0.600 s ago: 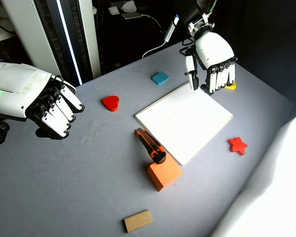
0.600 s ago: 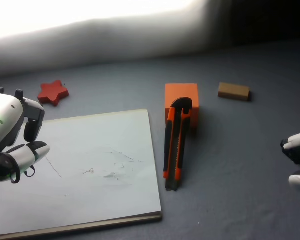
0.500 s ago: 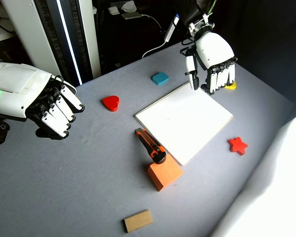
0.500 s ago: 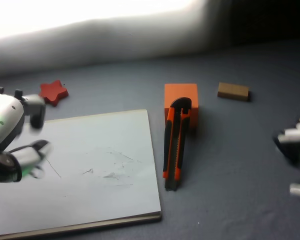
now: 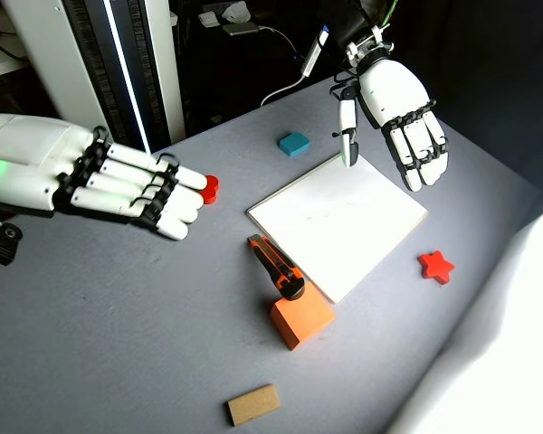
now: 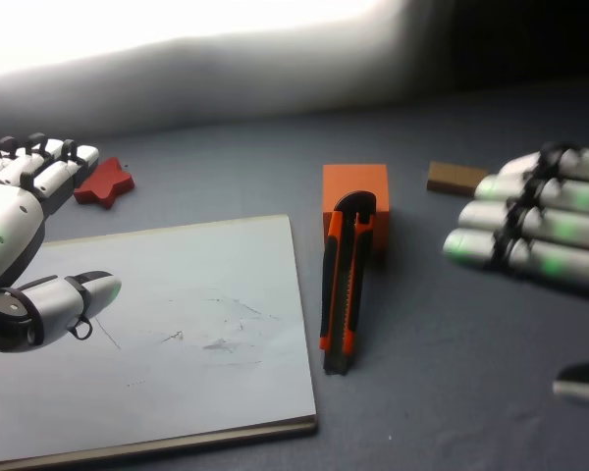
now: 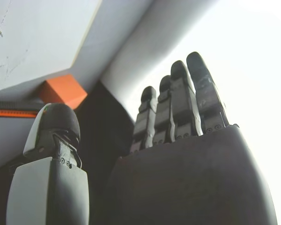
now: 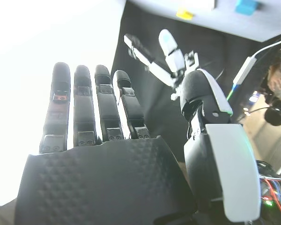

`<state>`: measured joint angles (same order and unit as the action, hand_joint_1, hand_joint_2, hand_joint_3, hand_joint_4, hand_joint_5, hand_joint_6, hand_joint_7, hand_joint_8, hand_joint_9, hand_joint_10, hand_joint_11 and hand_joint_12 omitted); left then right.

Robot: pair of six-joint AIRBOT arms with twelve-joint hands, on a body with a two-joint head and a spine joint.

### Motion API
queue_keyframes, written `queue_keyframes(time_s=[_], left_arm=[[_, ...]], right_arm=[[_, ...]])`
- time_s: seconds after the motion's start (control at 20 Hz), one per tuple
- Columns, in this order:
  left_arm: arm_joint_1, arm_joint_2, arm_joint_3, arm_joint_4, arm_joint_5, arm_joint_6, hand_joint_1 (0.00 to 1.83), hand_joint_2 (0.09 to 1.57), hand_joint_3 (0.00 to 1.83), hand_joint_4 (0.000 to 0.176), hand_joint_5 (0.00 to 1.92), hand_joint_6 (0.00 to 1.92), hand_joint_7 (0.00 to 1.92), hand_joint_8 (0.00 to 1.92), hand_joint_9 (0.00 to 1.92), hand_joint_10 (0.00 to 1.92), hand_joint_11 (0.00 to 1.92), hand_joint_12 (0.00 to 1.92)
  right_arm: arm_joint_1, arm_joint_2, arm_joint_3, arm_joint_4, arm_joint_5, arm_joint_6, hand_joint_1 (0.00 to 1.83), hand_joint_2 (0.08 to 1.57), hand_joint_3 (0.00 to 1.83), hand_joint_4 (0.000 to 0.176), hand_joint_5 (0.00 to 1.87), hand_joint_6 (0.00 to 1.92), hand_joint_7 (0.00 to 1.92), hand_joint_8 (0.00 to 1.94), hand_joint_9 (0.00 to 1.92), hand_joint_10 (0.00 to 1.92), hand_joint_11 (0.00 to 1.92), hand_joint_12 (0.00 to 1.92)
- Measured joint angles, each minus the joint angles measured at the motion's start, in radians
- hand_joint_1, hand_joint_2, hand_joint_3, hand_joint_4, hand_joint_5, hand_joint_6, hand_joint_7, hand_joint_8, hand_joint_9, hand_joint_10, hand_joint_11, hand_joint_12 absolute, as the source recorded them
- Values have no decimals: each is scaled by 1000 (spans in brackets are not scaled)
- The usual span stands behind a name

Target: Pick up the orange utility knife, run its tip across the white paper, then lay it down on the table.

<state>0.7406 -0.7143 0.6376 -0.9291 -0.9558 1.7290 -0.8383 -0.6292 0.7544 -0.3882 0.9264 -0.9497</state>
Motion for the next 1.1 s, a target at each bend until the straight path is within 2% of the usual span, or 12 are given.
queue_keyframes(time_s=[0.1, 0.15, 0.2, 0.25, 0.35, 0.4, 0.5, 0.6, 0.7, 0.85, 1.05, 1.1], left_arm=[[0, 0, 0, 0, 16, -5, 385, 1246, 4, 31, 47, 2, 53, 0, 151, 4, 0, 544], [0, 0, 3, 1, 33, -10, 385, 1246, 4, 31, 47, 2, 53, 0, 151, 4, 0, 544], [18, 4, 3, 15, 57, -53, 392, 1248, 4, 32, 50, 2, 59, 1, 166, 8, 0, 591], [22, 7, 3, 14, 64, -60, 392, 1248, 4, 32, 50, 2, 59, 1, 166, 8, 0, 591], [25, 19, 6, 15, 66, -60, 447, 1247, 0, 30, 65, 5, 70, 4, 168, 6, 0, 640], [25, 20, 14, 20, 65, -62, 429, 1254, 3, 30, 52, 2, 62, 1, 163, 3, 0, 645], [37, 26, 24, 19, 59, -80, 434, 1253, 2, 34, 62, 5, 74, 4, 174, 6, 0, 675], [40, 26, 29, 19, 60, -81, 430, 1263, 5, 30, 39, 4, 52, 3, 150, 4, 0, 604], [51, 26, 33, 28, 63, -82, 447, 1252, 0, 32, 63, 10, 72, 5, 160, 7, 0, 695], [76, 26, 35, 32, 79, -97, 411, 1261, 3, 33, 56, 4, 67, 1, 159, 5, 0, 680], [86, 26, 32, 33, 91, -101, 399, 1265, 2, 42, 61, 4, 51, 0, 171, 7, 0, 741], [86, 26, 32, 44, 91, -101, 376, 1279, 7, 41, 34, 1, 44, 0, 160, 2, 0, 699]], right_arm=[[55, -15, 25, -108, -77, 81, 695, 1155, 0, 0, 56, 3, 110, 3, 94, 71, 0, 464], [98, -26, 45, -161, -127, 120, 695, 1155, 0, 0, 56, 3, 110, 3, 94, 71, 0, 464], [285, -80, 131, -355, -269, 297, 834, 1125, 0, 0, 10, 0, 71, 2, 69, 59, 0, 456], [322, -95, 148, -391, -292, 338, 834, 1125, 0, 0, 10, 0, 71, 2, 69, 59, 0, 456], [438, -157, 211, -560, -363, 532, 1009, 1158, 0, 0, 0, 0, 0, 0, 1, 3, 0, 24], [476, -187, 238, -639, -383, 596, 1037, 1160, 0, 0, 0, 0, 0, 0, 1, 1, 6, 9], [578, -267, 321, -905, -389, 808, 1186, 1152, 0, 0, 0, 0, 0, 0, 0, 0, 0, 0], [615, -312, 369, -1062, -381, 922, 1263, 1146, 0, 0, 0, 0, 0, 0, 0, 0, 0, 0], [621, -359, 401, -1172, -379, 997, 1305, 1139, 0, 0, 0, 0, 0, 0, 0, 0, 0, 0], [621, -404, 412, -1248, -417, 1084, 1277, 1145, 0, 0, 0, 0, 0, 0, 0, 0, 0, 0], [602, -471, 431, -1286, -492, 1114, 1200, 1148, 0, 0, 0, 0, 0, 0, 0, 0, 0, 0], [596, -484, 437, -1288, -507, 1127, 1181, 1148, 0, 0, 0, 0, 0, 0, 0, 0, 0, 0]])
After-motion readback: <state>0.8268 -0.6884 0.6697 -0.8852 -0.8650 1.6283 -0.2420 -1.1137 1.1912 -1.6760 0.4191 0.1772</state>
